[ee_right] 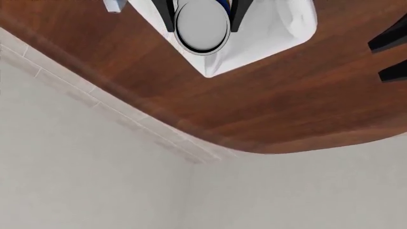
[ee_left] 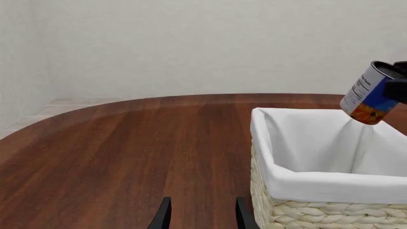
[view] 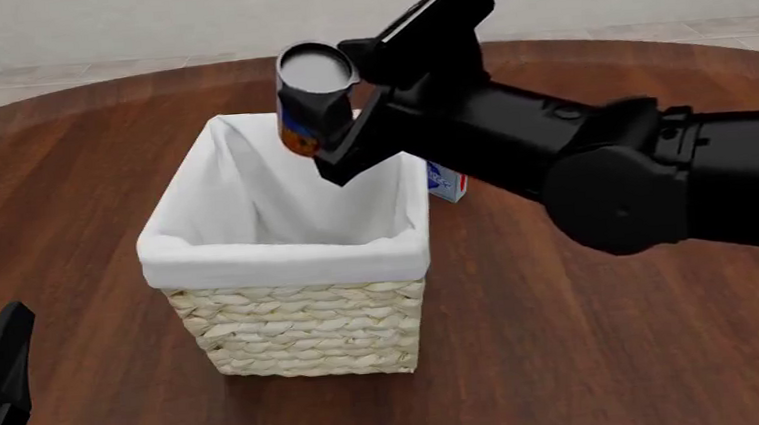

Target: Pick up the alphabet soup and put it in the basket.

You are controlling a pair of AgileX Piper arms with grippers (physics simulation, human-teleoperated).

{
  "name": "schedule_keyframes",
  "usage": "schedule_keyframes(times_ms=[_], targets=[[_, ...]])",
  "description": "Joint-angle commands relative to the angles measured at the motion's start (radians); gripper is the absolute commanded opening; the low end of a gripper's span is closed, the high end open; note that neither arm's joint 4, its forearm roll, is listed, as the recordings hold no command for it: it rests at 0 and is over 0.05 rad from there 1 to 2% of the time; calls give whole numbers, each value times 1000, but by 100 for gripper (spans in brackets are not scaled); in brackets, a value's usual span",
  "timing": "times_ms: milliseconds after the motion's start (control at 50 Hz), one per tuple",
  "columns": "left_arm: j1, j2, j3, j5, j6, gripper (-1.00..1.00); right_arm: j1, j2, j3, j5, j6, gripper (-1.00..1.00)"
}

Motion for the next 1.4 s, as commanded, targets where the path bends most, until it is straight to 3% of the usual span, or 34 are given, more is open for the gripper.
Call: schedule_keyframes(times_ms=[20, 1400], targets=[[0, 0, 0, 0, 0, 100, 1, 9, -14, 6, 4, -100], [0, 0, 0, 0, 0, 100, -5, 118, -29, 7, 14, -100]])
